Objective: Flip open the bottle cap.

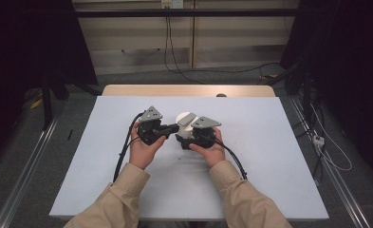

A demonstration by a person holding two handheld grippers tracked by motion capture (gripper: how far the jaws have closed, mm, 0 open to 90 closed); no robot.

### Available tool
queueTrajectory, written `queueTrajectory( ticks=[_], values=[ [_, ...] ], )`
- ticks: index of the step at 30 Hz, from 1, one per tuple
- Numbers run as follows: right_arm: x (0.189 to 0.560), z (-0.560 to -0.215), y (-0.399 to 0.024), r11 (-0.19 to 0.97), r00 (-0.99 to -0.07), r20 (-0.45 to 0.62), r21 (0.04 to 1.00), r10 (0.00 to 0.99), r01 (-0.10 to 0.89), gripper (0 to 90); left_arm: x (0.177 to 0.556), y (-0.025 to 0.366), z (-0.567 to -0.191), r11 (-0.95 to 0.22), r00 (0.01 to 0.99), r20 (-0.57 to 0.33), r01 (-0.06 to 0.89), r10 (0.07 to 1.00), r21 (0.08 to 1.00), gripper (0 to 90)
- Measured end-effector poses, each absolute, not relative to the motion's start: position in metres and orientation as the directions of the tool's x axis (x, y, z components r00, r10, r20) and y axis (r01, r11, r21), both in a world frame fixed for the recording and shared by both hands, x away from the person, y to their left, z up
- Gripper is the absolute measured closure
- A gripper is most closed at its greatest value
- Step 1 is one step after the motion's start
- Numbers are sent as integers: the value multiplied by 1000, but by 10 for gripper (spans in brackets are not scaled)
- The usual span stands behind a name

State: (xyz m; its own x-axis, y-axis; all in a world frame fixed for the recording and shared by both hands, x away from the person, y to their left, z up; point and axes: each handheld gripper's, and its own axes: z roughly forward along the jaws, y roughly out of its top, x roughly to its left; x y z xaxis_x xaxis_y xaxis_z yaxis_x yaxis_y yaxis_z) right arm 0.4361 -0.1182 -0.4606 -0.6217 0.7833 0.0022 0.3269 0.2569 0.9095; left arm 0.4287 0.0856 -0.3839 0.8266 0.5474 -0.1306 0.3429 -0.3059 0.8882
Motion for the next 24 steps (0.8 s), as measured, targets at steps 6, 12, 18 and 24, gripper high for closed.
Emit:
queueTrajectory(
  ticks=[6,12,18,24],
  values=[
    [436,-461,-118,257,-621,2,910,784,326,187,432,84,-383,-304,826,-139,350,546,886,900],
    [436,-461,-118,259,-622,1,909,783,326,187,434,84,-381,-304,825,-138,350,548,886,900],
    [436,-461,-118,259,-622,0,909,783,326,188,436,83,-378,-315,829,-133,348,543,883,900],
    [436,-461,-118,261,-621,-2,909,784,325,188,438,80,-378,-316,830,-135,350,541,882,900]
  ],
)
